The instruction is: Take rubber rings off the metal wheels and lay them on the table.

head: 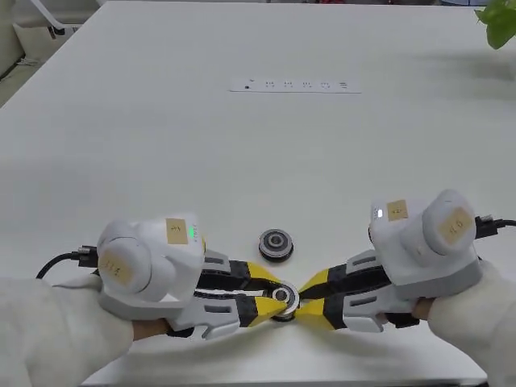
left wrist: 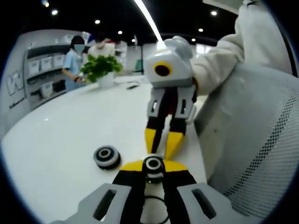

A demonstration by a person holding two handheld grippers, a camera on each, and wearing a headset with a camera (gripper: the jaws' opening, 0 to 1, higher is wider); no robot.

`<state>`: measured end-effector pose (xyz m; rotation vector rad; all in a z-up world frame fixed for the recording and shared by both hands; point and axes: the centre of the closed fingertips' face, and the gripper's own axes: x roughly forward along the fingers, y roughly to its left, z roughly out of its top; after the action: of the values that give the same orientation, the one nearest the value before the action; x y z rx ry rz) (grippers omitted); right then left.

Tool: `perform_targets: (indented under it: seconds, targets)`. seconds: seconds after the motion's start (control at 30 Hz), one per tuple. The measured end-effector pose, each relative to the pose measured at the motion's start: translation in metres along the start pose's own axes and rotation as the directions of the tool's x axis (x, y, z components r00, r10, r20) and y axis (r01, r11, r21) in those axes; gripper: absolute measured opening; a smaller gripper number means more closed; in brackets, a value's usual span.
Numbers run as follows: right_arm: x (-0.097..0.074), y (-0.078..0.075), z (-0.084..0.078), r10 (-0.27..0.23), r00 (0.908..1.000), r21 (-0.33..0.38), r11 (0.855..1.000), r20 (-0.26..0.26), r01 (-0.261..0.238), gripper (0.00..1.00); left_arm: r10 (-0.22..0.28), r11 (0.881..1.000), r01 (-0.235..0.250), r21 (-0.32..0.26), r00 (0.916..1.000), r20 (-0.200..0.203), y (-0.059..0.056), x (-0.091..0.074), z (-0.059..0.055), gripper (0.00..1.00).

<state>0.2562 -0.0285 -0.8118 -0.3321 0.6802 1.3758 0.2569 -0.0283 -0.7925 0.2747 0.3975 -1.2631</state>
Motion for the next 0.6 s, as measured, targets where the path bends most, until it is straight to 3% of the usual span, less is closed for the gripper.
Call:
perform_targets:
  seconds: [0.23,0.43,0.6]
  targets:
    - [-0.0010,-0.0032,0.0005,-0.013,0.9999,-0.010,1.000,0.005,0.013,0.01,0.000,1.000,0.000,-0.002,1.0000,0.007,-0.0002,-0.0015,0.0010,0.14]
    - [-0.0003,-0.0049,0.0015,-0.019,0.9998,0.008,1.000,0.005,0.019,0.00,0.001,1.000,-0.001,-0.001,1.0000,0.010,-0.0007,-0.0022,0.0018,0.14]
    - [-0.0011,-0.0066,0.0004,-0.023,0.9997,0.123,0.992,0.013,0.021,0.00,0.001,1.000,-0.001,-0.003,1.0000,0.010,-0.0008,-0.0024,0.0019,0.14]
